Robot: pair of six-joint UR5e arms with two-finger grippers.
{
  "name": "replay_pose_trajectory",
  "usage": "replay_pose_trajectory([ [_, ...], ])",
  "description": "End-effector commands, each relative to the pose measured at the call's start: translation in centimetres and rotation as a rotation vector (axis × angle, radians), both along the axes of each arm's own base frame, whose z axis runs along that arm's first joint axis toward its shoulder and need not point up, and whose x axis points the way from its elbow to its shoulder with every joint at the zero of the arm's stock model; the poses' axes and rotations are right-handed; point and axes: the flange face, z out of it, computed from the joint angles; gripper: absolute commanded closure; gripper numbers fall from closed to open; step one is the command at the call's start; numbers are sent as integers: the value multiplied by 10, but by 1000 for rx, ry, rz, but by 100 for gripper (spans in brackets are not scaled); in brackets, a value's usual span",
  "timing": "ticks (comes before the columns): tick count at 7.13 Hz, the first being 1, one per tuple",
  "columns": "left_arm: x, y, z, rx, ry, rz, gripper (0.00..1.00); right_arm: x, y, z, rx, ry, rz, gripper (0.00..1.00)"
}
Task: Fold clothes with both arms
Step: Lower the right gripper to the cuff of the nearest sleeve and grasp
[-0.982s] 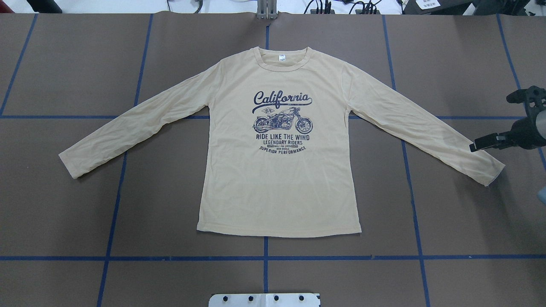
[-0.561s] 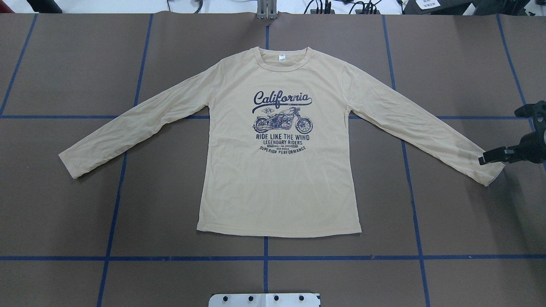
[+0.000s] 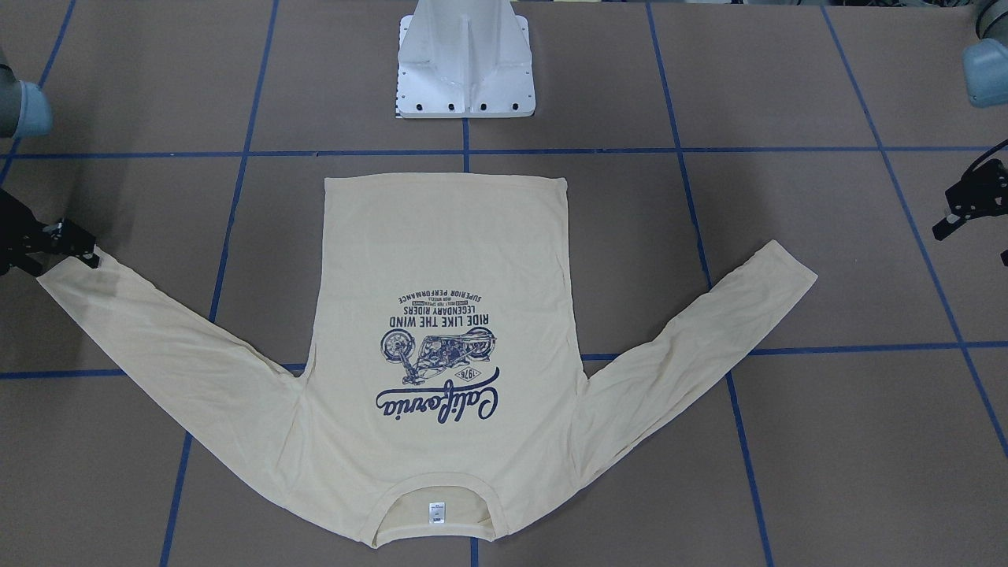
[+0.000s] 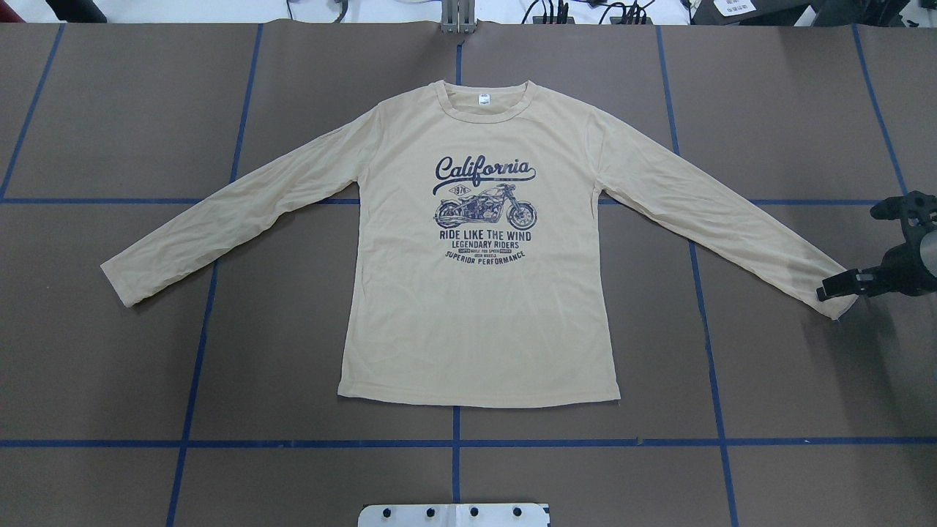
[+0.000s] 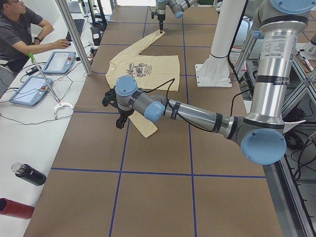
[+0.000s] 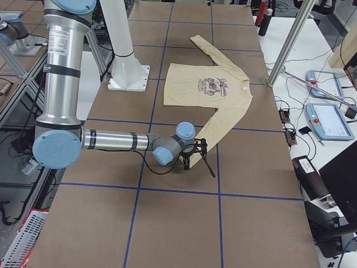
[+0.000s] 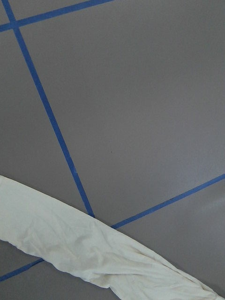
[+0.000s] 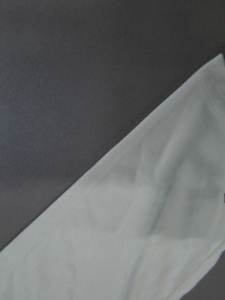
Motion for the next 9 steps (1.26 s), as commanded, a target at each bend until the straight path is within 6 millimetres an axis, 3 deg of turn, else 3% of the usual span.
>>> replay_pose_trajectory([
  [1, 0, 0, 0, 0, 1, 0, 0, -3, -2, -2, -23, 16, -3, 39],
  [2, 0, 0, 0, 0, 1, 0, 0, -5, -4, -2, -43, 29, -4, 51],
  [4, 0, 0, 0, -1, 1, 0, 0, -6, -7, -3, -56, 36, -4, 87],
  [5, 0, 0, 0, -4, 2, -2, 0, -7, -8, -14, -49, 25, -7, 98],
  [7, 0, 0, 1, -5, 1, -2, 0, -9, -9, -35, -64, 36, -5, 100],
  [9, 0, 0, 3, -10, 0, -2, 0, -6, -9, -33, -66, 45, 2, 100],
])
